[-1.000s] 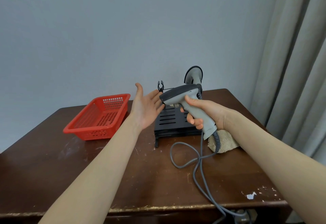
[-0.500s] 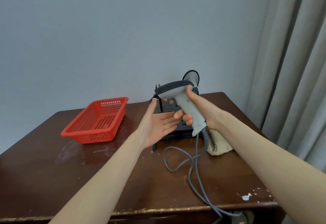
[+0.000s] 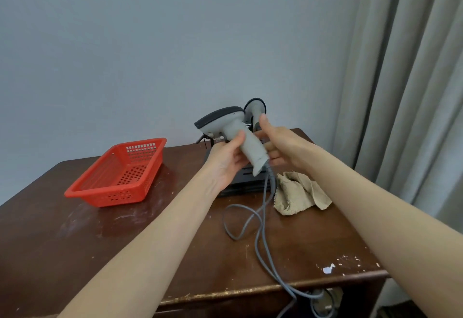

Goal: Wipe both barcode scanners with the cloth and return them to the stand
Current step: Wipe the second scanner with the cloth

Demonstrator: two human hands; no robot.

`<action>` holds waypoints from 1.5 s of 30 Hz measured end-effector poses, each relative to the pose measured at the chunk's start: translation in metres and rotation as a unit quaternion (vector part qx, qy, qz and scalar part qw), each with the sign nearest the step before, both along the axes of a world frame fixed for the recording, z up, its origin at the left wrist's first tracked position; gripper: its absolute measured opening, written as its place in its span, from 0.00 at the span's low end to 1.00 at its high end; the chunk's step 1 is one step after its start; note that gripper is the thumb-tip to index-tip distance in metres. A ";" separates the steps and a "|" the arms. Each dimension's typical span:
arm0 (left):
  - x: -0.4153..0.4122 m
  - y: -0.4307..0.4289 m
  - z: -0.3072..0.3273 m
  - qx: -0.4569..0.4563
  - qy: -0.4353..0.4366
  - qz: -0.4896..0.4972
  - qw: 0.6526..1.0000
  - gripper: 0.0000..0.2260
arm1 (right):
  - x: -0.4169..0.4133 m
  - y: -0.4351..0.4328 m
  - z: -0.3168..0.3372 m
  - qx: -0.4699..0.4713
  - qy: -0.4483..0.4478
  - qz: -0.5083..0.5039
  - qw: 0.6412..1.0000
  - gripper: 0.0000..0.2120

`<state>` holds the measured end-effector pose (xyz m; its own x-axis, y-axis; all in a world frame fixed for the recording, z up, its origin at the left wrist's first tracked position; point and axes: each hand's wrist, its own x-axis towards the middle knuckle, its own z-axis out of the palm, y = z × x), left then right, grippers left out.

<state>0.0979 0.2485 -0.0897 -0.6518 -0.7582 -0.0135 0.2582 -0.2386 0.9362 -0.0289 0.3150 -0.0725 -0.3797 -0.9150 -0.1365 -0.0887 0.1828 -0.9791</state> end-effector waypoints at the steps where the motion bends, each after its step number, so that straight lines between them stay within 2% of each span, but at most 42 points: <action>1: 0.001 -0.002 0.001 0.026 0.003 0.014 1.000 0.14 | -0.010 0.003 -0.006 0.008 0.042 -0.041 0.998 0.28; 3: 0.003 -0.004 0.002 0.093 0.020 0.028 0.995 0.16 | -0.030 0.009 -0.023 0.032 0.134 -0.100 0.985 0.19; 5: 0.005 -0.001 0.003 0.147 0.023 0.032 0.988 0.19 | -0.045 0.015 -0.042 0.101 0.271 -0.115 0.950 0.15; 7: 0.005 0.002 -0.002 0.169 0.012 0.043 0.985 0.21 | -0.052 0.022 -0.058 0.185 0.367 -0.110 0.905 0.16; 8: 0.004 0.003 -0.005 0.169 0.002 0.055 0.984 0.21 | -0.054 0.023 -0.064 0.215 0.384 -0.099 0.892 0.21; 10: 0.003 0.004 -0.007 0.160 -0.021 0.080 0.984 0.21 | -0.057 0.022 -0.073 0.249 0.391 -0.052 0.885 0.33; 12: 0.003 0.004 -0.009 0.147 -0.035 0.096 0.984 0.19 | -0.059 0.019 -0.078 0.262 0.384 0.003 0.885 0.40; 14: 0.005 0.004 -0.010 0.147 -0.042 0.080 0.985 0.13 | -0.059 0.018 -0.083 0.265 0.373 0.020 0.889 0.40; 17: 0.012 0.004 -0.010 0.167 -0.020 0.025 0.985 0.04 | -0.064 0.018 -0.089 0.245 0.325 -0.031 0.913 0.39; 20: 0.014 0.002 -0.010 0.151 -0.009 0.006 0.988 0.07 | -0.072 0.021 -0.087 0.231 0.298 -0.064 0.924 0.38; 22: 0.013 0.002 -0.011 0.137 -0.016 0.005 0.990 0.09 | -0.074 0.023 -0.085 0.235 0.358 -0.075 0.901 0.39; 24: 0.012 0.003 -0.011 0.132 -0.022 0.003 0.991 0.10 | -0.073 0.023 -0.081 0.232 0.405 -0.053 0.883 0.37; 28: 0.010 0.006 -0.011 0.133 -0.025 -0.002 0.991 0.11 | -0.065 0.021 -0.081 0.252 0.393 0.040 0.883 0.33; 31: 0.010 0.007 -0.011 0.134 -0.018 -0.005 0.991 0.13 | -0.067 0.024 -0.081 0.252 0.384 -0.014 0.888 0.11; 34: 0.010 0.006 -0.012 0.127 -0.015 -0.011 0.992 0.16 | -0.070 0.028 -0.072 0.195 0.333 -0.084 0.919 0.15; 37: 0.009 0.009 -0.013 0.117 0.000 -0.029 0.993 0.17 | -0.065 0.030 -0.053 0.082 0.315 -0.151 0.933 0.11; 40: 0.007 0.012 -0.014 0.106 0.008 -0.037 0.994 0.17 | -0.049 0.027 -0.026 -0.044 0.316 -0.204 0.926 0.06; 45: 0.002 0.016 -0.014 0.125 0.004 -0.036 0.992 0.12 | -0.015 0.012 -0.006 -0.188 0.376 -0.193 0.887 0.04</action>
